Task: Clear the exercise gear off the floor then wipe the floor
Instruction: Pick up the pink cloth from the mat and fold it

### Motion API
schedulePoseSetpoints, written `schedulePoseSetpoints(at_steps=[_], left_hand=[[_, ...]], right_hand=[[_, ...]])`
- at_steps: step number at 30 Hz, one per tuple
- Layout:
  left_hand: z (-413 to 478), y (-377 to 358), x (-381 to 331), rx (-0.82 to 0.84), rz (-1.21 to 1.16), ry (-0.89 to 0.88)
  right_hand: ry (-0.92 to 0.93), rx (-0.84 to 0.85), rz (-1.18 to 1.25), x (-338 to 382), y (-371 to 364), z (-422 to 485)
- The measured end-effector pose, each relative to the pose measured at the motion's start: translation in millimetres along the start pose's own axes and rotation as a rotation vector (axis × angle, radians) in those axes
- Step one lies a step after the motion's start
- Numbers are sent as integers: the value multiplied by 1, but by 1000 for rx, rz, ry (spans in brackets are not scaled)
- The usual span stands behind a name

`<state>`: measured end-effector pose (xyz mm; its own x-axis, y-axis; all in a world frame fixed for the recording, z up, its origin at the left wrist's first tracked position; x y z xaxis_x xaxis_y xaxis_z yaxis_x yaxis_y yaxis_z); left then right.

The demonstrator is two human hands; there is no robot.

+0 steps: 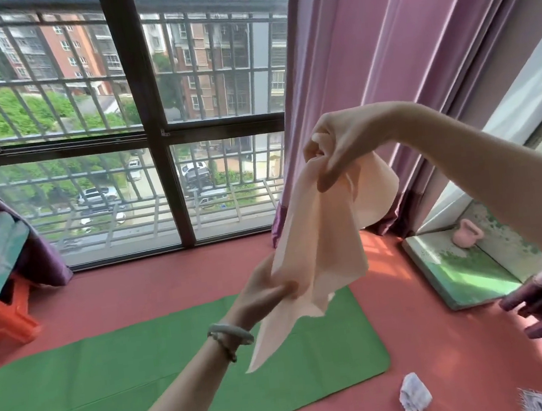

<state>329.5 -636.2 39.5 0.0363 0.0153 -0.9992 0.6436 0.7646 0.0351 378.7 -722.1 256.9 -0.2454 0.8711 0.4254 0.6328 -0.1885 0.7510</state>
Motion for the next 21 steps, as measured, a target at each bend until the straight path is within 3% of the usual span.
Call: schedulePoseSetpoints(at_steps=[3,6,8,10,14,17,21], left_hand=[[9,-15,-9,162,-94,114],[15,-7,5,187,-119,291],[9,-11,11,233,-298,382],[6,-12,3,249,-421,365],[13,-1,-5,175,-407,287],[18,1,8,150,-426,339],[17,12,23,46,-475,375]], right_hand=[[-60,-9,-30,-14,0,11],[-126,-63,-74,-38,0,31],[-172,-141,-78,-64,-2,50],[-181,-210,-82,-86,-11,69],[-164,-302,-85,-110,-39,93],[-196,-296,73,-126,-63,97],[-315,-105,448,-142,-118,83]])
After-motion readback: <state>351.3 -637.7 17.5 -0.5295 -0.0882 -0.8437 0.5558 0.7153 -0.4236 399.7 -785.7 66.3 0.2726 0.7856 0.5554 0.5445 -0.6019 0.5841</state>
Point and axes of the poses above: each hand's wrist, its own z-axis towards the middle knuckle, its own y-axis out of the back of the hand, x = y × z, the point moved 10 cm from there along z, towards the middle knuckle, and after that the axes turned 8 degrees about x, right-handed, at the moved point
